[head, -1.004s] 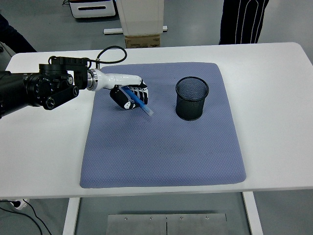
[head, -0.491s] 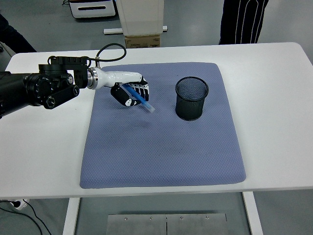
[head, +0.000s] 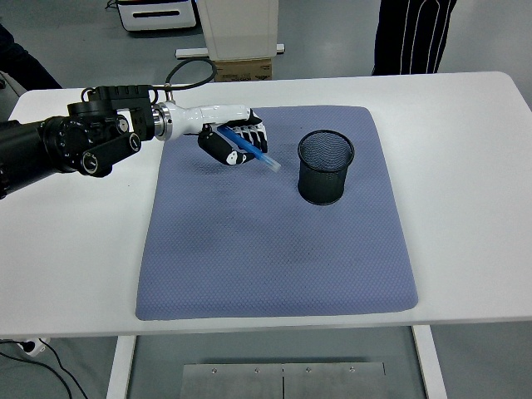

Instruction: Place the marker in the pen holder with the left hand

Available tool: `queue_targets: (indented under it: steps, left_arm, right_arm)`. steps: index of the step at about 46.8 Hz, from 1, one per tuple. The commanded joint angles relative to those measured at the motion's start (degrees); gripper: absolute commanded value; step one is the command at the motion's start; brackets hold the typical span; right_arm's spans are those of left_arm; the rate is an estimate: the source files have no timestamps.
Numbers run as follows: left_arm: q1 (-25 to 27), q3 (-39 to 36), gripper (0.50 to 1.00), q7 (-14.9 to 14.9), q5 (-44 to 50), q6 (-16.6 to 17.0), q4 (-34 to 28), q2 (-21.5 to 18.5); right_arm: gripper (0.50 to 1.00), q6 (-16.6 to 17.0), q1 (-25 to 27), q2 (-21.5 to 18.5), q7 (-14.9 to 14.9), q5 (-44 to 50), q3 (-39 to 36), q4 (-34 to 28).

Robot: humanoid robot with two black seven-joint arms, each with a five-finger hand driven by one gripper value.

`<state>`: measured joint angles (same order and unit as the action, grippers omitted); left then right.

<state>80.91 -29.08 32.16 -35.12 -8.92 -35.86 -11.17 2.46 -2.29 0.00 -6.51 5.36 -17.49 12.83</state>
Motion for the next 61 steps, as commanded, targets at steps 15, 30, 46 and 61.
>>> queue_targets:
  steps: [15,30,46,61]
  left_arm:
    - [1.2,6.4,0.54,0.3,3.7,-2.8,-0.1,0.5]
    - [1.2,8.2,0.54,0.4,10.4,-3.9,-0.4,2.7]
    - [0.6,10.0,0.54,0.4,15.3,-4.0,-2.2,4.0]
    - [-1.5,12.5,0.543,0.4,22.1,-5.9,-2.4,5.8]
  right_arm:
    - [1.0,0.0,0.0,0.0,0.0,0.0,0.0,0.0]
    - [1.0,0.0,0.0,0.0,0.0,0.0,0.0,0.0]
    - [1.0,0.0,0.0,0.0,0.0,0.0,0.0,0.0]
    - [1.0,0.0,0.0,0.0,0.0,0.0,0.0,0.0]
